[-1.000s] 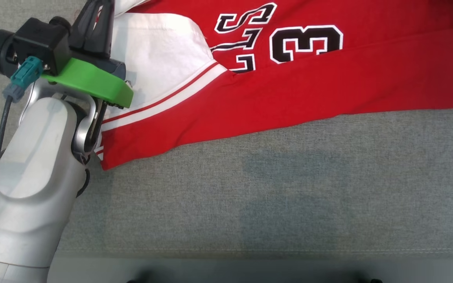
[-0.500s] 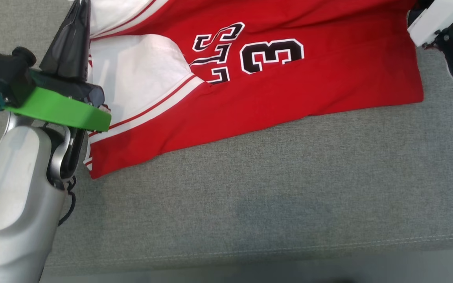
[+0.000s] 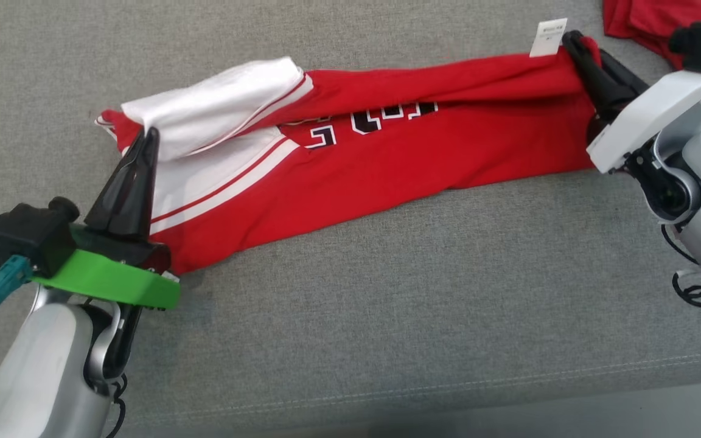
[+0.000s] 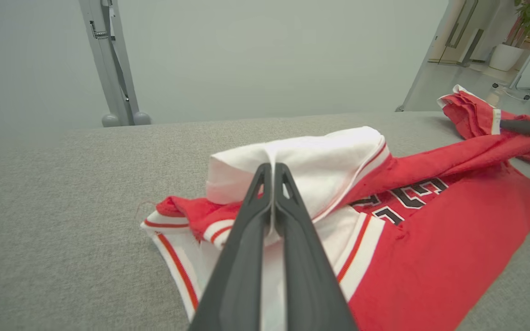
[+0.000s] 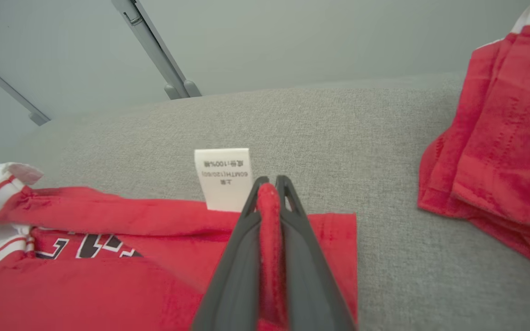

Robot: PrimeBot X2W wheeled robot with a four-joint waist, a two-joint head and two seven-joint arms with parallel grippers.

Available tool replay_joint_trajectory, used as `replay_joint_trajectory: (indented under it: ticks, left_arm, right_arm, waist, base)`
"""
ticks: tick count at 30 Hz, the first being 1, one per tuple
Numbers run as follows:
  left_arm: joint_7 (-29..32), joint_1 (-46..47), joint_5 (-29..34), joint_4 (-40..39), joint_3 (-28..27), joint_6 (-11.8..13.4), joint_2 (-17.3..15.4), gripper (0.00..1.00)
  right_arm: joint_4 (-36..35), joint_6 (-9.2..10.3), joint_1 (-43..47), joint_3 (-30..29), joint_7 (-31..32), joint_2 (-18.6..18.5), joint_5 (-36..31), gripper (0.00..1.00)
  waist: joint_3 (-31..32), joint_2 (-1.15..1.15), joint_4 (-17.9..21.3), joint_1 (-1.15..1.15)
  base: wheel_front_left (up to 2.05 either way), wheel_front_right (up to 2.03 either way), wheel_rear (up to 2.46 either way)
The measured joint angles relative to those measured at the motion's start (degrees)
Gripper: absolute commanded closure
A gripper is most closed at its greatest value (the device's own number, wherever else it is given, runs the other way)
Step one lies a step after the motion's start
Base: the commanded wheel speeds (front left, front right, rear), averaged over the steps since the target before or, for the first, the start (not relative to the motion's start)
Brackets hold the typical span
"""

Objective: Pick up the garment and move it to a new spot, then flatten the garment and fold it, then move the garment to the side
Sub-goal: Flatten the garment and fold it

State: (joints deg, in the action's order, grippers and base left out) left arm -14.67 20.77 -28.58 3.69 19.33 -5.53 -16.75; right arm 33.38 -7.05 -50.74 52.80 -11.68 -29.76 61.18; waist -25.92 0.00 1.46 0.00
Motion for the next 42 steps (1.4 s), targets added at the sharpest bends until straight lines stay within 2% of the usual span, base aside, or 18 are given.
replay_joint_trajectory:
  ticks: [5, 12, 18, 23, 27, 29, 30, 32, 33, 34, 35, 36, 37, 39, 40, 42]
  left_arm:
    - [0.0, -2.8, -1.7, -4.1, -2.7, 0.0, 0.9, 1.00]
    - [0.0, -10.4, -2.5, -4.3, -0.8, -0.5, 1.4, 1.00]
    - [0.0, -12.9, -2.5, -3.9, -0.5, -0.6, 1.4, 1.00]
    - [0.0, -13.7, -2.8, -3.1, -2.4, -0.9, 0.7, 1.00]
    - [0.0, -15.0, -5.9, -2.4, -3.7, -1.0, 0.5, 1.00]
    - [0.0, -15.7, -6.8, -1.7, -3.8, -1.0, 0.1, 1.00]
    - [0.0, -16.2, -7.1, -1.3, -3.8, -1.0, -0.3, 0.97]
    - [0.1, -16.4, -7.2, -0.9, -3.8, -1.0, -0.5, 0.77]
    - [0.6, -16.6, -7.3, -0.6, -3.8, -1.0, -0.7, 0.70]
    - [0.6, -16.7, -7.5, -0.5, -3.8, -1.0, -0.8, 0.60]
    - [0.9, -16.7, -7.5, -0.5, -3.8, -1.0, -0.9, 0.25]
    - [0.9, -16.7, -7.6, -0.5, -3.8, -1.0, -1.0, 0.04]
    - [1.0, -16.7, -7.9, -0.4, -3.8, -1.0, -1.0, 0.00]
    - [1.3, -16.7, -9.2, -0.3, -3.9, -1.0, -1.1, 0.00]
    - [1.6, -16.7, -9.4, -0.2, -3.9, -1.0, -1.1, 0.00]
    - [2.1, -17.0, -9.6, 0.3, -4.3, -1.0, -1.2, 0.00]
  right_arm:
    - [-1.5, 0.00, 3.4, 0.2, -1.0, -0.5, 0.0, 1.00]
    - [-2.9, 0.00, 7.6, 1.0, -1.6, -0.5, 0.4, 1.00]
    - [-4.3, 0.00, 9.5, 1.3, -1.9, -0.8, 0.3, 0.98]
    - [-6.3, -0.01, 10.3, 2.6, -2.3, -1.8, -3.6, 0.98]
    - [-6.4, 0.00, 10.7, 3.3, -2.4, -3.1, -6.4, 0.98]
    - [-6.4, 0.00, 11.5, 3.4, -2.5, -3.1, -6.8, 0.91]
    - [-6.4, 0.02, 11.9, 3.4, -2.5, -3.1, -7.0, 0.86]
    - [-6.4, 0.05, 12.2, 3.4, -2.5, -3.1, -7.2, 0.80]
    - [-6.5, 0.08, 12.5, 3.4, -2.5, -3.1, -7.4, 0.78]
    - [-6.6, 0.10, 12.7, 3.4, -2.5, -3.0, -7.7, 0.73]
    - [-6.8, 0.14, 12.7, 3.5, -2.5, -3.0, -7.9, 0.64]
    - [-7.0, 0.14, 12.7, 3.5, -2.5, -2.9, -8.2, 0.57]
    - [-7.1, 0.14, 12.8, 3.5, -2.5, -2.8, -8.5, 0.49]
    - [-7.7, 0.14, 13.1, 3.4, -2.5, -2.9, -9.1, 0.11]
    - [-8.2, 0.14, 13.4, 3.2, -2.5, -2.9, -9.4, 0.00]
    - [-9.1, 0.14, 13.8, 2.5, -2.5, -2.9, -10.0, 0.00]
  waist:
    - [1.5, 0.00, 0.3, 0.00]
    - [2.9, 0.00, 0.4, 0.00]
    - [3.2, 0.00, 0.6, 0.00]
    - [3.4, 0.00, 0.9, 0.00]
    - [3.5, 0.00, 1.3, 0.00]
    - [3.5, 0.00, 1.6, 0.00]
    - [3.5, 0.00, 1.7, 0.00]
    - [3.5, 0.00, 1.8, 0.00]
    - [3.5, 0.00, 1.9, 0.00]
    - [3.5, 0.00, 2.0, 0.00]
    - [3.5, 0.00, 2.1, 0.00]
    - [3.5, 0.00, 2.2, 0.00]
    - [3.5, 0.00, 2.3, 0.00]
    - [3.5, 0.00, 2.5, 0.00]
    - [3.5, 0.00, 2.6, 0.00]
    - [3.5, 0.00, 2.7, 0.00]
  base:
    - [0.00, 0.00, 0.00]
    - [0.00, 0.00, 0.00]
    - [0.00, 0.00, 0.00]
    - [0.00, 0.00, 0.00]
    - [0.00, 0.00, 0.00]
    - [0.00, 0.00, 0.00]
    - [0.00, 0.00, 0.00]
    - [0.00, 0.00, 0.00]
    - [0.00, 0.00, 0.00]
    - [0.00, 0.00, 0.00]
    - [0.00, 0.00, 0.00]
    - [0.00, 0.00, 0.00]
    - [0.00, 0.00, 0.00]
    - [0.00, 0.00, 0.00]
    - [0.00, 0.00, 0.00]
    - [0.00, 0.00, 0.00]
